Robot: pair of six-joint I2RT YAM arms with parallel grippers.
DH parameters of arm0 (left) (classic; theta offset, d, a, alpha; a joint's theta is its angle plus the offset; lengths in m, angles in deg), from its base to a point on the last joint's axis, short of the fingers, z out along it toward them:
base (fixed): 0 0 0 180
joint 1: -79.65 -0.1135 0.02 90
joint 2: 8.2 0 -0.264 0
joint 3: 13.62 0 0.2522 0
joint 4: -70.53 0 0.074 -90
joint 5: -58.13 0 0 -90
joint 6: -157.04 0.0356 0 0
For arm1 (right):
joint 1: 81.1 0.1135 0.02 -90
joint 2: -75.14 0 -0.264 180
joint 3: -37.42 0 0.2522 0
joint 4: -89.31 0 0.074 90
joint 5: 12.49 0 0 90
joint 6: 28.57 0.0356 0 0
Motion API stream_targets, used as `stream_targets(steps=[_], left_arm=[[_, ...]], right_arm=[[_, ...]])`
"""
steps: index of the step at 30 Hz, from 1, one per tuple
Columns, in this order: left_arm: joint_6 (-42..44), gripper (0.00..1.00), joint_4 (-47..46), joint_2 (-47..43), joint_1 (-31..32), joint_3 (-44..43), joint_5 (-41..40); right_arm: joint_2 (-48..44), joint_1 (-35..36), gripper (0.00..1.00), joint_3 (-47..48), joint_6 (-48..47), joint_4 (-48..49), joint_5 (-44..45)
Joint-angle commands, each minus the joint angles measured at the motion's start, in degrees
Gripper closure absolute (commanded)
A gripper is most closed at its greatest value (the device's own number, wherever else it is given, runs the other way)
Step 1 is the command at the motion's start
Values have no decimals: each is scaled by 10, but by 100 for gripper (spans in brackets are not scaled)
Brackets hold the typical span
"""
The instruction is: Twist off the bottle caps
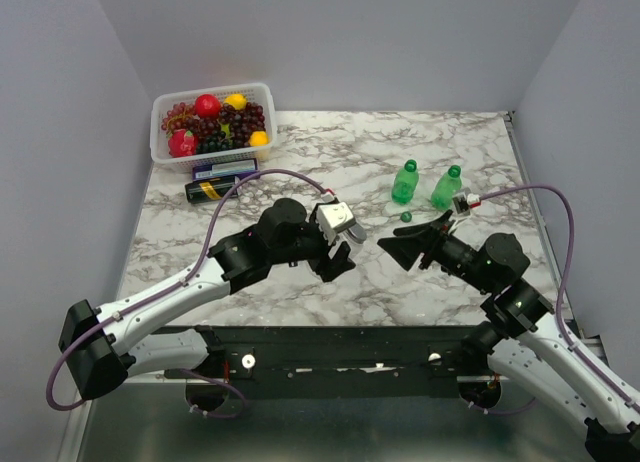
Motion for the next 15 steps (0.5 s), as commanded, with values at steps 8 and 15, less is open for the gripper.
stream_targets(steps=[8,15], left_arm=[[6,75,0,15,19,-3,-97],[7,75,1,25,26,-3,-101]], right_arm=[[51,98,20,-26,98,141,171],[132,144,17,1,100,168,229]])
